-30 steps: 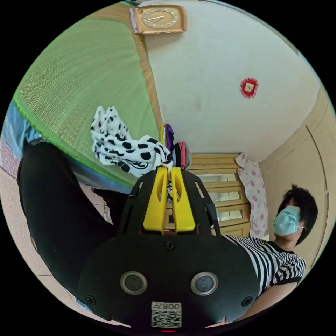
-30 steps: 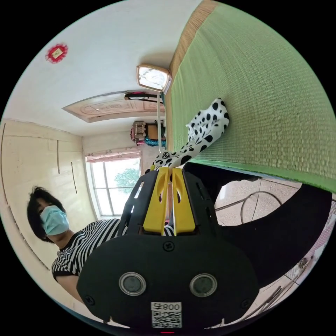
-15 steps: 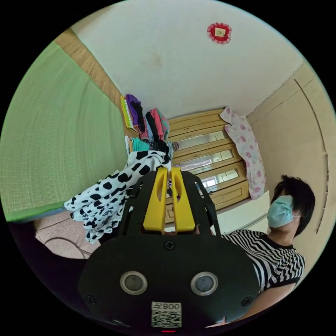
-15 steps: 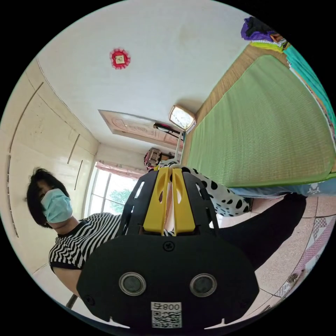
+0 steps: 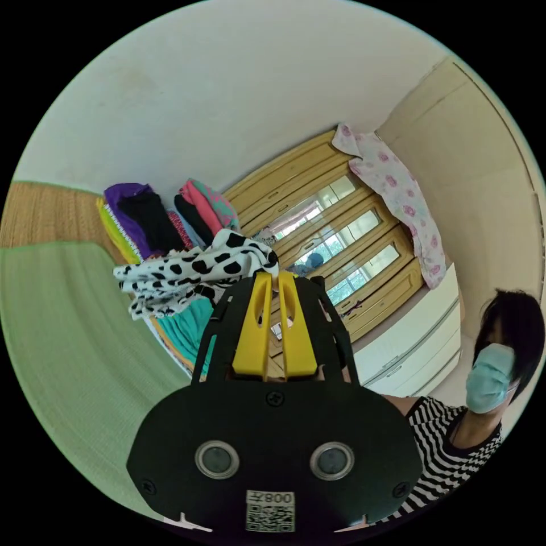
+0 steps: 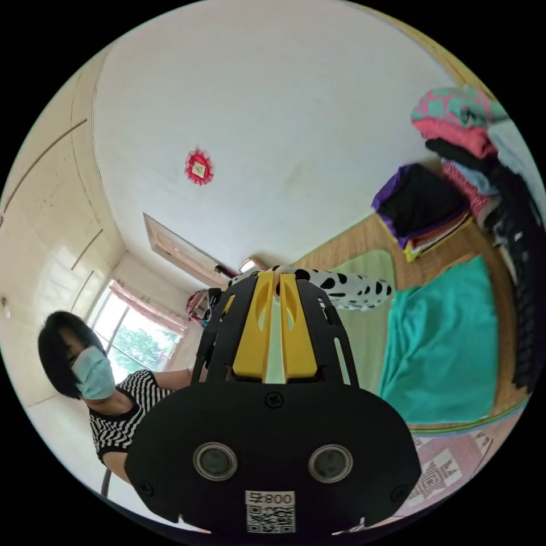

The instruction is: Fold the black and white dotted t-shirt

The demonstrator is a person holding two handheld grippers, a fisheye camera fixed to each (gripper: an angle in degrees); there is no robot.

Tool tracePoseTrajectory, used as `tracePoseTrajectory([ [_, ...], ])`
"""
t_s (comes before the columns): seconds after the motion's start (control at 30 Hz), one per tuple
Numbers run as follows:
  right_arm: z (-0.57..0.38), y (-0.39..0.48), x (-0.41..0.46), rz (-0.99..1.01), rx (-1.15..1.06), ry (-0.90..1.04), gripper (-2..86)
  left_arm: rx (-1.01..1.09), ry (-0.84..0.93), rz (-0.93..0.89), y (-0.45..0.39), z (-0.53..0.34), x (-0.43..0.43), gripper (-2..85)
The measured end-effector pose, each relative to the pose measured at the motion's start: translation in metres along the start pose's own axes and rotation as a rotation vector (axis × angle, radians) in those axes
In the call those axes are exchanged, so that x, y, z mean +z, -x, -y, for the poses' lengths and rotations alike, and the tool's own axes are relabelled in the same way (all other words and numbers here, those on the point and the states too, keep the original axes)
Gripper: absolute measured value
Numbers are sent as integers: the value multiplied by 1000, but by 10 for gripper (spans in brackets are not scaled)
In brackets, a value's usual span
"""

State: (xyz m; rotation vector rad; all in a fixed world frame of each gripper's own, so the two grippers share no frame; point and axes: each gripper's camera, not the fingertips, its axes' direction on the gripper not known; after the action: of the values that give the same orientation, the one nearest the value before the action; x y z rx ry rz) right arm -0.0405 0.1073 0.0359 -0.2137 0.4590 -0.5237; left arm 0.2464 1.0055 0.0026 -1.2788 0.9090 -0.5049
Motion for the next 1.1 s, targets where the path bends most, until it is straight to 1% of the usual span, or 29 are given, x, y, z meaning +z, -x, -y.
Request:
tracePoseTrajectory([
  [0.1,16,-9,-42,-133,10,-28,15,22,89,-21,25,9,93,22],
  [0.13,14,-21,-54,-183,36,-24,15,5,126,-23,42,5,130,22],
  [0.17,11,-30,-59,-210,58,-20,15,-16,147,-23,52,1,149,22],
  [0.23,-11,-80,-68,-318,183,33,15,-99,254,10,96,-21,222,22],
  [0.27,-18,-95,-68,-343,226,52,15,-126,292,28,108,-28,240,22],
  [0.33,-50,-154,-65,-381,394,121,15,-231,442,110,151,-53,300,23],
  [0.37,-57,-166,-63,-386,432,137,15,-257,460,111,160,-58,311,23],
  [0.4,-69,-180,-60,-384,469,159,15,-282,462,68,171,-63,327,23],
  [0.47,-77,-182,-61,-377,466,158,15,-258,450,55,177,-61,346,22],
  [0.6,-71,-153,-75,-386,388,164,15,-182,433,14,176,-50,388,22],
  [0.7,-68,-133,-84,-432,354,183,15,-134,469,19,181,-53,426,23],
  [0.77,-74,-137,-82,-460,373,217,15,-153,506,41,192,-62,449,23],
  [0.93,-102,-171,-67,-496,486,285,14,-322,549,36,243,-92,503,22],
  [1.1,-111,-172,-63,-490,482,275,15,-340,556,30,269,-98,532,23],
])
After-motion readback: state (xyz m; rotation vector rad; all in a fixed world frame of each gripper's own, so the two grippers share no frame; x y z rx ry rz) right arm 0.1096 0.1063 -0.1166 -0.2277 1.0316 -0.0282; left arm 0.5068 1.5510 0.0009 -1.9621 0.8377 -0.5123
